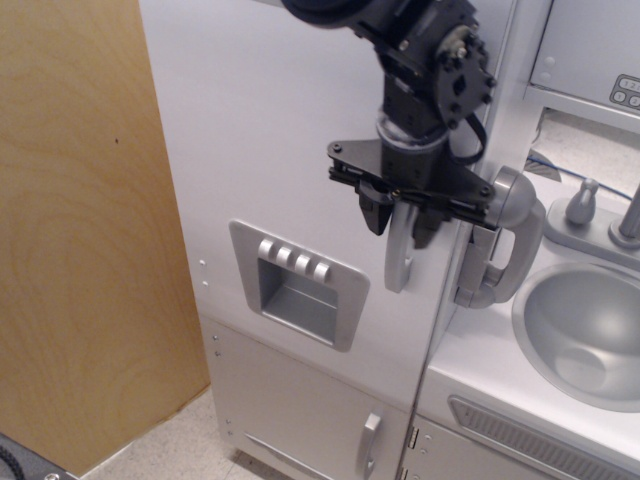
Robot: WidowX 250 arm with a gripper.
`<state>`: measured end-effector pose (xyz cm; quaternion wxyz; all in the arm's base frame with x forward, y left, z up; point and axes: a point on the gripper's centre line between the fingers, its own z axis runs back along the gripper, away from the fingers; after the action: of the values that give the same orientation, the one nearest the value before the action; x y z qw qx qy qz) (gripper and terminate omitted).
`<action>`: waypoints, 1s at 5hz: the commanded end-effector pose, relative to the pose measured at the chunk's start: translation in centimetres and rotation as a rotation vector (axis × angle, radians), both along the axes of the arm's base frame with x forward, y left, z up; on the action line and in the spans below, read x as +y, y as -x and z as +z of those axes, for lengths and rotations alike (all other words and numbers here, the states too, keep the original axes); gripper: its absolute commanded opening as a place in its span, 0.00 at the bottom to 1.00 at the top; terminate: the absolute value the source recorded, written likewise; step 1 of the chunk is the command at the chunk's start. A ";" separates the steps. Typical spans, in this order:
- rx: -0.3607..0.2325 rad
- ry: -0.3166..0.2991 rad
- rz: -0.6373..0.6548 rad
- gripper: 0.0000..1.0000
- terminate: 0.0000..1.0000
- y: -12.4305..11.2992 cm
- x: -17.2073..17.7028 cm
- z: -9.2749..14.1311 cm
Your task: Open fridge
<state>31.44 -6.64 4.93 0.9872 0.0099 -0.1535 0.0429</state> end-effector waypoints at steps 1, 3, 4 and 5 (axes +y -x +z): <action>-0.066 0.028 -0.028 0.00 0.00 -0.3 0.2 2.7; -0.017 0.041 -0.079 0.00 0.00 4.3 1.2 3.5; 0.040 0.059 -0.143 1.00 0.00 6.3 2.0 3.9; 0.160 0.097 -0.289 1.00 0.00 7.8 1.9 3.7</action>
<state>22.80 -5.05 7.61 0.9925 -0.0558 -0.0617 -0.0896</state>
